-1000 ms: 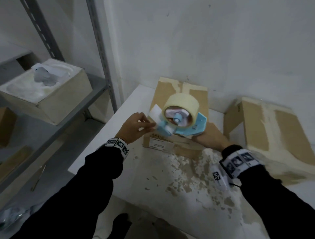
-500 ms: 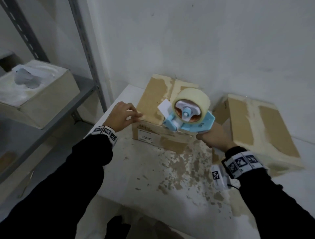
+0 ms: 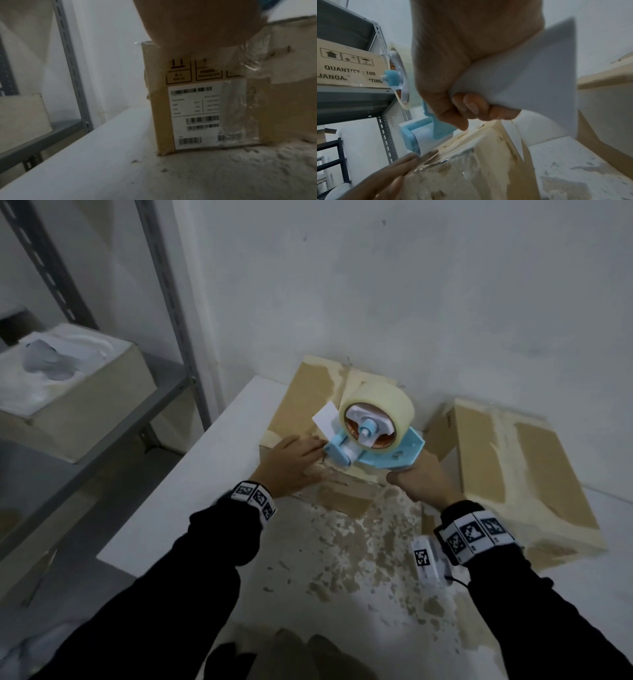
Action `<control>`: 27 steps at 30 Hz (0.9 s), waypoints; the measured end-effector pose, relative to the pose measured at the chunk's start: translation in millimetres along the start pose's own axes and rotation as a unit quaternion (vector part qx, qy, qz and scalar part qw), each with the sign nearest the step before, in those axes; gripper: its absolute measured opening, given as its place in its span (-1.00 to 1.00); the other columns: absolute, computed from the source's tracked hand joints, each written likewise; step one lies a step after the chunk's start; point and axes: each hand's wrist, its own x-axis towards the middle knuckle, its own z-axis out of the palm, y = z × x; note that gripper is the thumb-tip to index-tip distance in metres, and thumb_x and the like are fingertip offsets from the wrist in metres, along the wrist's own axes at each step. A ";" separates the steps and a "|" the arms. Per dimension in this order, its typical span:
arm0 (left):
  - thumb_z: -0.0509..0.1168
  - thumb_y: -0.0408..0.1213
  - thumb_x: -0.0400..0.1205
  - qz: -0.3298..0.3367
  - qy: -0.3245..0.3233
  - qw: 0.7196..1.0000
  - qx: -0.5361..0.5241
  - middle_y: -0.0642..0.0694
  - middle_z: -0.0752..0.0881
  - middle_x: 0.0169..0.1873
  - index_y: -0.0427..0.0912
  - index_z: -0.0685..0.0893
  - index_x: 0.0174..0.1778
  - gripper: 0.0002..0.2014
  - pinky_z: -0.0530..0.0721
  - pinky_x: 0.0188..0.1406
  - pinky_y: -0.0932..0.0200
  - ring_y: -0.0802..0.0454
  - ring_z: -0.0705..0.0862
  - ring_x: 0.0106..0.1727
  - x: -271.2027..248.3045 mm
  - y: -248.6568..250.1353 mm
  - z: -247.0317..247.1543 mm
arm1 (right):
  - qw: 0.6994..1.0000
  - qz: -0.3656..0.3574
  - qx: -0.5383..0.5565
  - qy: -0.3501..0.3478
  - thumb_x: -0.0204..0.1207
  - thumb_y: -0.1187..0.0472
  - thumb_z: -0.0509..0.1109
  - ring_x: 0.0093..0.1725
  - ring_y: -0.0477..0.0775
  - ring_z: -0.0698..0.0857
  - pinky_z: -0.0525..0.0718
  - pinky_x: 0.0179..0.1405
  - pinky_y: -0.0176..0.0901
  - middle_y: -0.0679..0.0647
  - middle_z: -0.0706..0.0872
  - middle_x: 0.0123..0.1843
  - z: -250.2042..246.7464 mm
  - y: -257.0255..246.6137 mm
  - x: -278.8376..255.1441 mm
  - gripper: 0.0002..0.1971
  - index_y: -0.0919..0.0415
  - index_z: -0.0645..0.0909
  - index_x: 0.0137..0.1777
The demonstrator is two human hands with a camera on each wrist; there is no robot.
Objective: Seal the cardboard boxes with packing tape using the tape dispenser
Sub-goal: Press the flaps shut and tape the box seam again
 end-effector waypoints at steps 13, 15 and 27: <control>-0.06 -0.04 0.76 0.063 0.061 0.996 -0.017 -0.03 0.72 0.22 -0.16 0.68 0.27 -0.54 0.49 0.11 0.23 0.06 0.71 0.21 5.0 -21.5 10.6 | 0.998 -0.056 -0.003 -0.022 0.34 0.39 0.45 -0.18 0.06 0.65 0.52 -0.32 -0.17 0.01 0.68 -0.19 1.1 38.2 11.5 -0.77 0.02 0.54 -0.25; -0.07 -0.03 0.76 0.059 0.044 0.997 -0.016 -0.01 0.71 0.25 -0.13 0.66 0.30 -0.55 0.46 0.14 0.24 0.07 0.70 0.23 5.4 -21.9 10.5 | 0.997 -0.069 0.017 -0.021 0.35 0.43 0.44 -0.08 0.05 0.68 0.59 -0.16 -0.10 0.03 0.72 -0.10 -0.5 46.7 8.0 -0.75 0.07 0.61 -0.11; -0.17 0.10 0.72 -0.009 -0.085 0.992 -0.093 0.04 0.53 0.45 -0.03 0.46 0.49 -0.46 0.32 0.38 0.21 0.08 0.44 0.50 10.8 -25.2 2.9 | 0.998 -0.020 0.061 0.012 0.37 0.54 0.35 -0.54 -0.17 0.47 0.36 -0.47 -0.21 -0.09 0.49 -0.51 -10.3 75.9 -26.2 -0.65 0.09 0.37 -0.40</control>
